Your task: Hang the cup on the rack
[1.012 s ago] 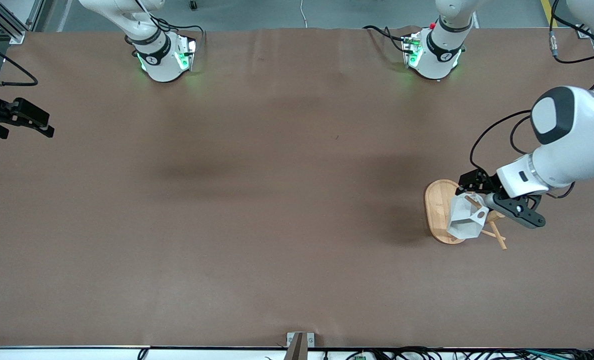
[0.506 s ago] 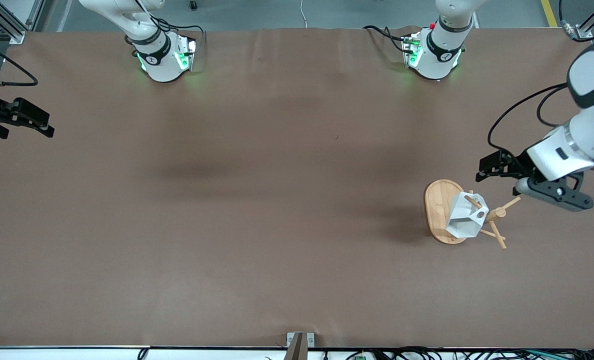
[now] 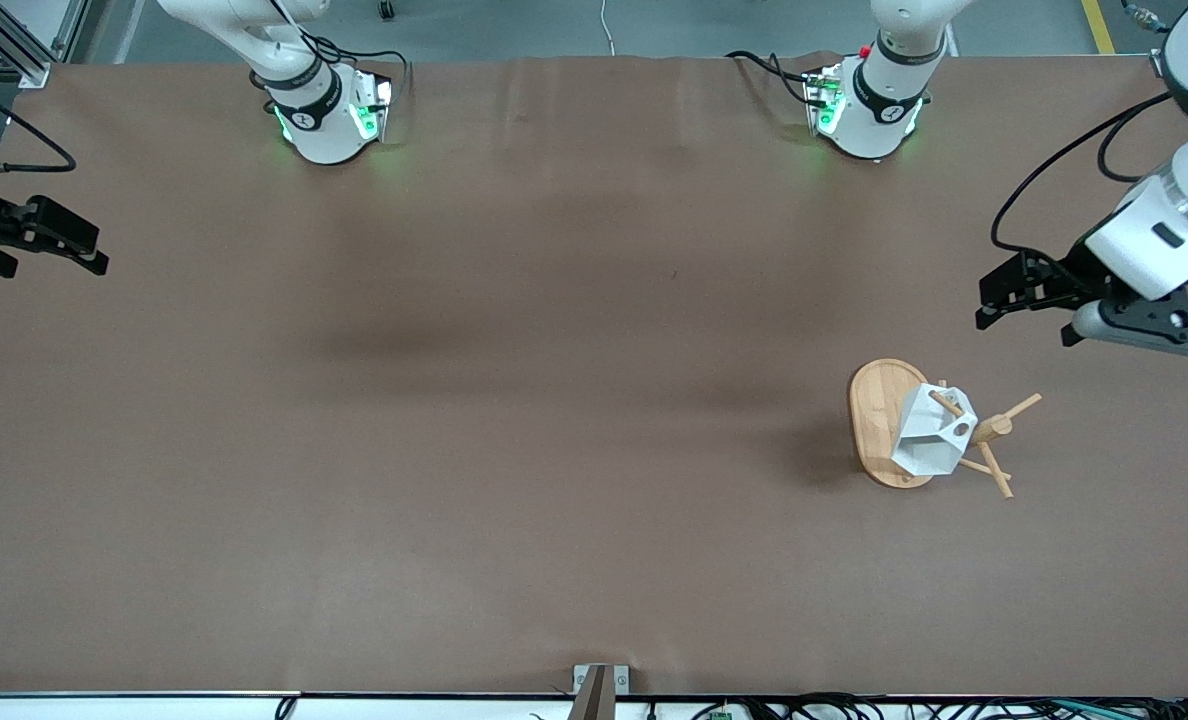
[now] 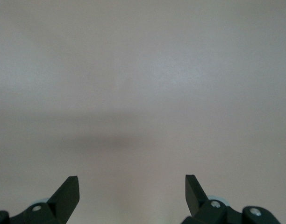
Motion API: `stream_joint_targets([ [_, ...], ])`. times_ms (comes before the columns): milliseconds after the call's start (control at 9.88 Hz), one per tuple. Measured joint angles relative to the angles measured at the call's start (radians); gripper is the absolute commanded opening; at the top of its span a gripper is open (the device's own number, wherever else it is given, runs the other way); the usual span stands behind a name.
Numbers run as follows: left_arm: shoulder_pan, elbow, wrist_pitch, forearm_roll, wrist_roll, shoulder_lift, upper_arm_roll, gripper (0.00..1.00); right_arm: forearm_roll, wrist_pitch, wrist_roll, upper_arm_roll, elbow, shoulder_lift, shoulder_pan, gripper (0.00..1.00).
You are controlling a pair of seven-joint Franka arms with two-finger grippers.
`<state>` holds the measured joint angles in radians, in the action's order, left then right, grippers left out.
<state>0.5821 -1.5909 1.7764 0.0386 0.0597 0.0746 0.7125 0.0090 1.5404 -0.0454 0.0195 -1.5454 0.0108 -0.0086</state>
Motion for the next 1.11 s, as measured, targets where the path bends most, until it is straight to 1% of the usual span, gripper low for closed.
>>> stream_joint_targets([
  [101,-0.008,0.012,-0.004,-0.005,0.002,0.000,-0.014,1.00,0.000,0.000,0.000,0.000,0.000,0.000,0.000,1.00],
  [202,-0.050,0.017,-0.004,-0.020,0.002,0.000,-0.063,1.00,0.000,0.000,0.000,0.000,0.000,0.000,0.000,1.00],
  [304,-0.135,0.020,-0.004,-0.026,0.003,-0.001,-0.162,1.00,0.000,0.000,0.000,0.000,0.000,0.000,0.000,1.00],
  [405,-0.231,0.024,-0.004,-0.026,0.012,-0.006,-0.279,1.00,0.000,0.000,0.000,0.000,0.000,0.000,0.000,1.00],
  [506,-0.312,0.027,-0.009,-0.026,0.017,-0.018,-0.361,1.00,0.000,0.000,0.000,0.001,0.000,0.000,0.000,1.00],
  [810,-0.518,0.028,-0.092,-0.026,0.010,-0.076,-0.540,1.00,0.000,0.000,0.000,0.001,0.000,0.000,0.000,1.00],
  [911,-0.570,0.028,-0.121,-0.027,0.002,-0.093,-0.587,1.00,0.000,0.000,0.000,0.001,0.000,0.000,0.000,1.00],
  [1012,-0.596,0.027,-0.150,-0.030,-0.008,-0.106,-0.610,1.00,0.000,0.000,0.000,0.001,0.000,0.000,0.000,1.00],
  [1113,-0.601,0.019,-0.166,-0.038,-0.013,-0.120,-0.614,1.00,0.000,0.000,0.000,0.001,0.000,0.000,0.000,1.00],
])
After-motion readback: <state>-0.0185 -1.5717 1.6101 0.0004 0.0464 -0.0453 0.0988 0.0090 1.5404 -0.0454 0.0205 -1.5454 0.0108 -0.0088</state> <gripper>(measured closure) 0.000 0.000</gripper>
